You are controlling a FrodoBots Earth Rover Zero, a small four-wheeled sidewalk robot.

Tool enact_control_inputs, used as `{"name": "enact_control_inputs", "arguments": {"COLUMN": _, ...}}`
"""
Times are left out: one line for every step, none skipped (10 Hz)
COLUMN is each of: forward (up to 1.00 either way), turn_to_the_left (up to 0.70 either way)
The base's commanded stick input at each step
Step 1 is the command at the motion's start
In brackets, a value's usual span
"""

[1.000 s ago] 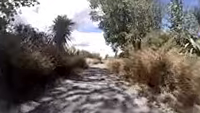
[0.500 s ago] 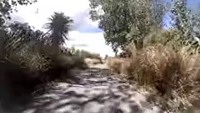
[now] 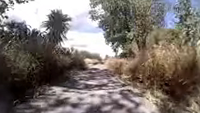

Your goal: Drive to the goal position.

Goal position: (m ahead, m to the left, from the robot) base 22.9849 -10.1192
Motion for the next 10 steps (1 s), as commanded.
{"name": "enact_control_inputs", "arguments": {"forward": 0.7, "turn_to_the_left": 0.0}}
{"name": "enact_control_inputs", "arguments": {"forward": 0.7, "turn_to_the_left": 0.0}}
{"name": "enact_control_inputs", "arguments": {"forward": 0.7, "turn_to_the_left": 0.0}}
{"name": "enact_control_inputs", "arguments": {"forward": 0.7, "turn_to_the_left": 0.02}}
{"name": "enact_control_inputs", "arguments": {"forward": 0.7, "turn_to_the_left": 0.03}}
{"name": "enact_control_inputs", "arguments": {"forward": 0.7, "turn_to_the_left": 0.04}}
{"name": "enact_control_inputs", "arguments": {"forward": 0.7, "turn_to_the_left": 0.05}}
{"name": "enact_control_inputs", "arguments": {"forward": 0.76, "turn_to_the_left": 0.06}}
{"name": "enact_control_inputs", "arguments": {"forward": 0.85, "turn_to_the_left": 0.06}}
{"name": "enact_control_inputs", "arguments": {"forward": 0.85, "turn_to_the_left": 0.06}}
